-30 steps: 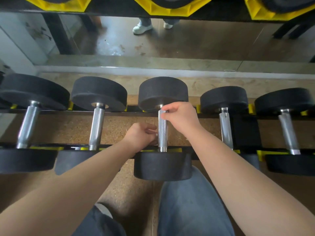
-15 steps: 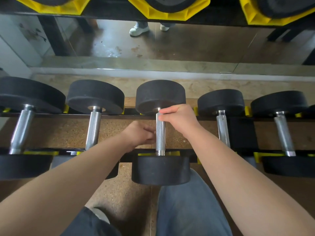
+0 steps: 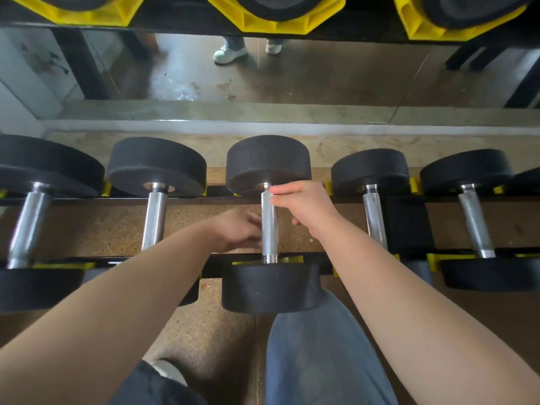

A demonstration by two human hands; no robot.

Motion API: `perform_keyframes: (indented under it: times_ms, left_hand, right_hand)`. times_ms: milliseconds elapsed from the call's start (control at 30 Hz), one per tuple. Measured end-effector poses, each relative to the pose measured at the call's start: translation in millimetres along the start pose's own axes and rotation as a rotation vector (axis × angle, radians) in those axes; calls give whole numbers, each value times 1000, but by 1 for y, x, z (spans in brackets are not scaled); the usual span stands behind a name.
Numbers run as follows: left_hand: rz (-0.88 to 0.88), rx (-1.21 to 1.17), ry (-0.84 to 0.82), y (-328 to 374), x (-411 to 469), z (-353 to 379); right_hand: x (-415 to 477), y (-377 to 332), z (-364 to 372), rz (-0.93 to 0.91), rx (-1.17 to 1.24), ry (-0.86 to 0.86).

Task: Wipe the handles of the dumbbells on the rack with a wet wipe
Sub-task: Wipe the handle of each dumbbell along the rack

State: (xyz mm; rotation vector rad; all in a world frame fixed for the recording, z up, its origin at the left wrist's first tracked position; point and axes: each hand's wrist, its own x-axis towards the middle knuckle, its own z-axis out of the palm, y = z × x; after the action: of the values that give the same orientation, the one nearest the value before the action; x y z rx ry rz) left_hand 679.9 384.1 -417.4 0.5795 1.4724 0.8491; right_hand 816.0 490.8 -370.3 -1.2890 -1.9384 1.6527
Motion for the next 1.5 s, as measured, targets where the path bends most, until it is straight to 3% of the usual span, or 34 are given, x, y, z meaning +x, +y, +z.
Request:
perform_keyframes:
  times_ms: [133, 200, 300, 367, 433, 533, 600, 667, 767, 800, 900, 967, 1033, 1167, 1300, 1400, 1500]
  left_hand:
    - [190, -304, 171, 6, 16, -5]
    - [115, -183, 104, 3, 13, -11]
    - [-122, 173, -152, -2, -1, -12]
    - [-188, 252, -221, -2, -7, -9]
    - [-136, 130, -171, -2, -4, -5]
    - [112, -181, 62, -1, 6, 2]
    - [161, -251, 129, -2, 9, 1]
    - [83, -17, 47, -4, 2, -5]
    - [-62, 631, -93, -8, -10, -14]
    - [-71, 671, -90, -8, -12, -14]
    - [-75, 334, 24, -6, -15, -7]
    - [-16, 3, 233, -1, -19, -3]
    - [105, -154, 420, 6, -24, -2]
    - [253, 81, 509, 17, -34, 11]
    - [191, 179, 448, 18, -45, 31]
    - [158, 269, 424, 13, -54, 37]
    - [140, 216, 466, 1, -58, 42]
  right_hand:
    - [-8, 5, -7, 18, -40, 61]
    - [-10, 9, -14, 56, -56, 67]
    - [-15, 16, -21, 125, -108, 44]
    - [-19, 19, -20, 177, -134, 6]
    - [-23, 22, -17, 217, -126, -18]
    - [-27, 26, -17, 275, -58, -2]
    - [-27, 28, -22, 298, -4, 25]
    - [-27, 31, -26, 310, 23, 37]
    - [-31, 34, -28, 315, 25, 13]
    - [-32, 34, -28, 312, 22, -3]
    - [-36, 37, -26, 289, -11, -39]
    - [-36, 35, -25, 247, -32, -29]
    - [-35, 33, -23, 149, -59, -12]
    - [-37, 29, -11, -126, -178, -38]
    - [-44, 29, -3, -324, -375, -30]
    - [-52, 28, -8, -320, -465, -67]
    - [-53, 24, -21, -166, -597, -271]
